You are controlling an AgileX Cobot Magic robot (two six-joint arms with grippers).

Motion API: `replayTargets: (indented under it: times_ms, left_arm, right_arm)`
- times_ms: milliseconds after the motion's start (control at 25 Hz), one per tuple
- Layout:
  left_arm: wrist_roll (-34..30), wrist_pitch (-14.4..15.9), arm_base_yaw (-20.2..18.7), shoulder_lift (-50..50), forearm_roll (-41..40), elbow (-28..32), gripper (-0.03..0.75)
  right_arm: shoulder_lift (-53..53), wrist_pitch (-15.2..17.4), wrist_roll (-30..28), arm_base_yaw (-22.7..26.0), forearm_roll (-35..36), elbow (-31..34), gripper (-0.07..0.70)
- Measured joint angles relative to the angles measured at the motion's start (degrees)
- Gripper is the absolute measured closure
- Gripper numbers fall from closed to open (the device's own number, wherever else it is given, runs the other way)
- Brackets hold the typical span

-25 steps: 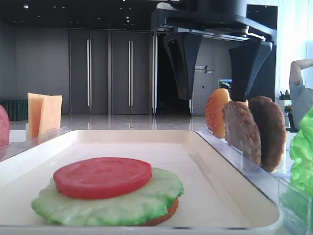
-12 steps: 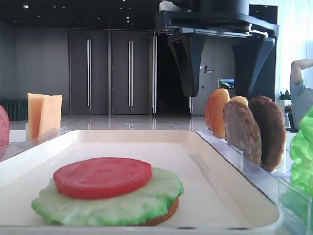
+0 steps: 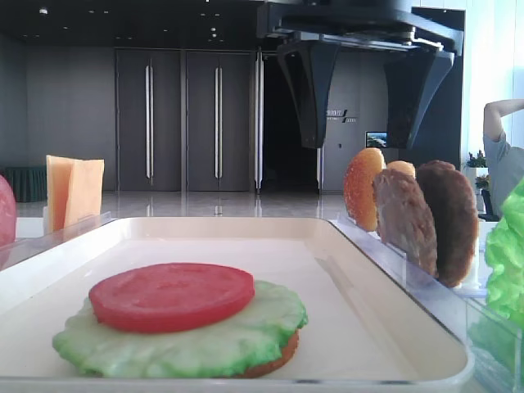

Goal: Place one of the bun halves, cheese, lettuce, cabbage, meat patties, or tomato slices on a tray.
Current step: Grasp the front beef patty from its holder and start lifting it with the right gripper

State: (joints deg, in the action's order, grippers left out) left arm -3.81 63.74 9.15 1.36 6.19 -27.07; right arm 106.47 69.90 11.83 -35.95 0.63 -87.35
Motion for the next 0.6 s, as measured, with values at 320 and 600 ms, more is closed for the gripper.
replayTargets:
  times_ms: [320, 600]
  left_arm:
    - [0.0, 0.0, 0.0, 0.0, 0.0, 0.0, 0.142]
    - [0.0, 0.0, 0.0, 0.0, 0.0, 0.0, 0.142]
  right_arm:
    - [1.4, 0.1, 0.8, 0.0, 0.0, 0.1, 0.085]
    - [2.3, 0.1, 3.7, 0.0, -0.1, 0.1, 0.086]
